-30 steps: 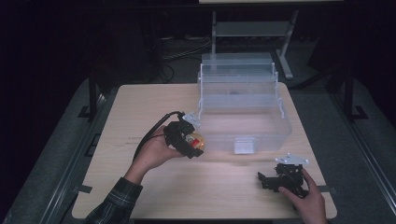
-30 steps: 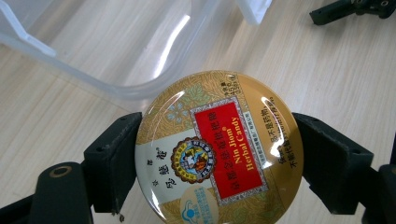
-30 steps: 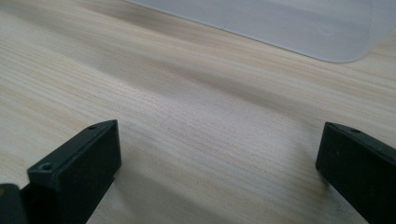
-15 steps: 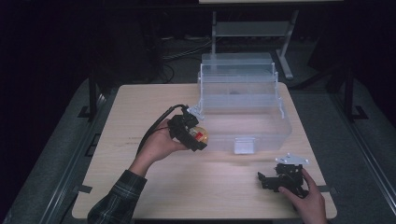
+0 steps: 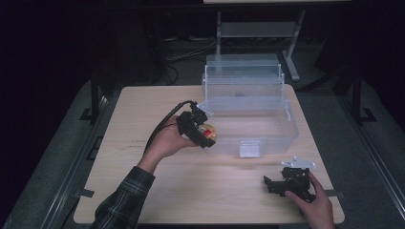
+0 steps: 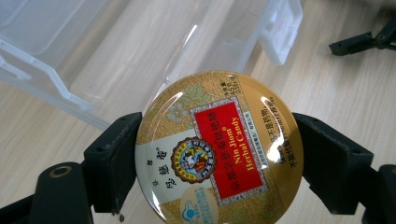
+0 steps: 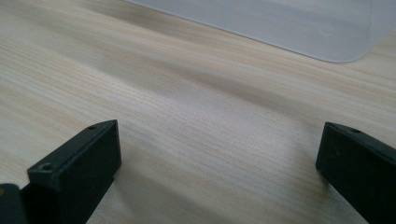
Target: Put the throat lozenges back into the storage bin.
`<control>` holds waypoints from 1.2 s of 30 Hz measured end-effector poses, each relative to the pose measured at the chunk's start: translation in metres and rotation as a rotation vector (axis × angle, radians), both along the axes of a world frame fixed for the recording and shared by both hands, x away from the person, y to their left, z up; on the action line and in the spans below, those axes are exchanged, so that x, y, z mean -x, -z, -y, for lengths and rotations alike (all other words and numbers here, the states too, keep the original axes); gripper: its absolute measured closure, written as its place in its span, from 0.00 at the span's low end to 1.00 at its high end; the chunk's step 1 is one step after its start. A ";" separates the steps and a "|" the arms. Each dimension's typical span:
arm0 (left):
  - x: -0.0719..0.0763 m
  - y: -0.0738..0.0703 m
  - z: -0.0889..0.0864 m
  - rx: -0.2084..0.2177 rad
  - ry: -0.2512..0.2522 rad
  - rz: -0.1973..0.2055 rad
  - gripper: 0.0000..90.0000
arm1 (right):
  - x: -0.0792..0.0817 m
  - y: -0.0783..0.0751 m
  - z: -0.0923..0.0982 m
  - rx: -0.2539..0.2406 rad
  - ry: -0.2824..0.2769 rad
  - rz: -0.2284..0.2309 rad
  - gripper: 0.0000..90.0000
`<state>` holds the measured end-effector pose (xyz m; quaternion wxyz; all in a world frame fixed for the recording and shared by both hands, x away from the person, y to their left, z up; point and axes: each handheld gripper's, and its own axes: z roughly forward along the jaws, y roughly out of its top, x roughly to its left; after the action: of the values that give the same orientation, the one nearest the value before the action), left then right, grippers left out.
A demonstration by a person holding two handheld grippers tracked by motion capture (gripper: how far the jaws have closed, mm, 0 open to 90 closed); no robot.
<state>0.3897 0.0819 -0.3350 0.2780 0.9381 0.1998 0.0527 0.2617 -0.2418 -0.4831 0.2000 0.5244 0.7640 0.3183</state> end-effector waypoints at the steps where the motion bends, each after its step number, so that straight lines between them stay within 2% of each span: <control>1: -0.002 -0.001 0.000 -0.002 -0.001 0.000 0.22 | 0.000 0.000 0.000 0.000 0.000 0.000 0.00; 6: -0.010 -0.002 0.002 -0.003 -0.004 -0.001 0.22 | 0.000 0.000 0.000 0.000 -0.001 0.000 0.00; 8: -0.014 -0.002 0.002 0.010 -0.010 -0.002 0.22 | 0.000 0.000 0.000 0.000 -0.001 0.000 0.00; 12: -0.020 -0.002 0.004 -0.002 -0.007 -0.004 0.22 | 0.000 0.000 0.000 0.000 -0.001 0.000 0.00; 20: -0.033 0.000 0.016 0.009 -0.004 -0.002 0.22 | 0.000 0.000 0.000 0.000 -0.001 0.001 0.00; 23: -0.036 0.000 0.021 -0.005 0.005 0.000 0.22 | 0.000 0.000 0.000 0.001 -0.002 0.002 0.00; 36: -0.045 0.010 0.032 -0.008 -0.004 -0.006 0.22 | 0.000 0.000 0.000 0.000 -0.001 0.000 0.00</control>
<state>0.4346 0.0502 -0.3446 0.2737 0.9389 0.2025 0.0512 0.2619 -0.2418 -0.4832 0.2001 0.5239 0.7643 0.3184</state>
